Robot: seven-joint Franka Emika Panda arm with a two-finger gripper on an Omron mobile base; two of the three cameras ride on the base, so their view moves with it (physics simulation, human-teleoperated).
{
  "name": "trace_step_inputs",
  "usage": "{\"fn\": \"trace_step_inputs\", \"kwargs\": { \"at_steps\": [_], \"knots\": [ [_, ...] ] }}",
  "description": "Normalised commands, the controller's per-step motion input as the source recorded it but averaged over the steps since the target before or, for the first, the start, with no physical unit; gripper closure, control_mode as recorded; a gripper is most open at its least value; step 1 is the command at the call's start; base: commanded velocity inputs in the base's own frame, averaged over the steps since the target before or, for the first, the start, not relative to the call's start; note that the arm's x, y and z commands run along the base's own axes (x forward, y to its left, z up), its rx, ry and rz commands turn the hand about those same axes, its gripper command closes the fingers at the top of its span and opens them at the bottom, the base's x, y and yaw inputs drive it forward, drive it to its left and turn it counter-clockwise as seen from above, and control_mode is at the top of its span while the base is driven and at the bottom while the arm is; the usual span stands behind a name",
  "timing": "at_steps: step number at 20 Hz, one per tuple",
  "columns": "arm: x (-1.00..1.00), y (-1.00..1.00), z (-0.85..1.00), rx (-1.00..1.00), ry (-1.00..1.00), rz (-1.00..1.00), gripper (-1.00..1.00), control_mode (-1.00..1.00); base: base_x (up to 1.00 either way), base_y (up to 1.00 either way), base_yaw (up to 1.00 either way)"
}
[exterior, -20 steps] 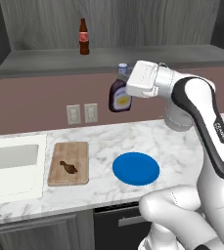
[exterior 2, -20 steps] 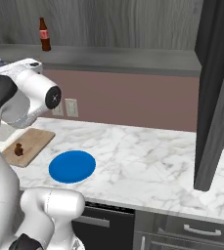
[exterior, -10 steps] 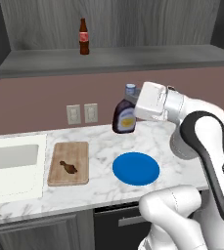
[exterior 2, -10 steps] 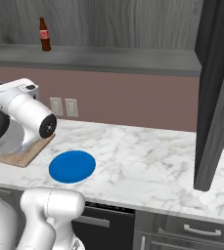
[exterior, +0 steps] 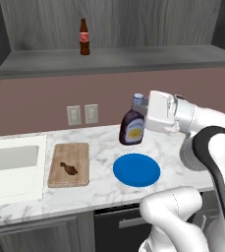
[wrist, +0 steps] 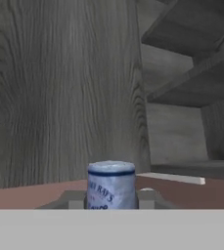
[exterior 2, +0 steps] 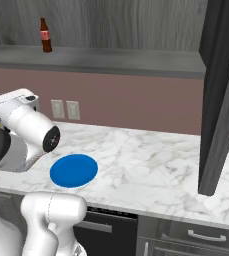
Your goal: Pick the chicken drumstick from the plate and place it on the cutting board. Then pick the condiment bottle from the cabinet and place it next to the cutting board.
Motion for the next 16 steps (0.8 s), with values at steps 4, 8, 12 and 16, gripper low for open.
{"fn": "trace_step_inputs", "kwargs": {
  "at_steps": [4,8,12,16],
  "knots": [
    [-0.33,0.00,-0.20,0.00,0.00,0.00,1.00,-1.00,0.00,0.00,0.00],
    [-0.33,0.00,-0.20,0.00,0.00,0.00,1.00,-1.00,0.00,0.00,0.00],
    [-0.33,0.00,-0.22,0.00,0.00,0.00,1.00,-1.00,0.00,0.00,0.00],
    [-0.17,-0.17,-0.32,0.00,0.00,0.00,1.00,-1.00,0.00,0.00,0.00]
  ]
}}
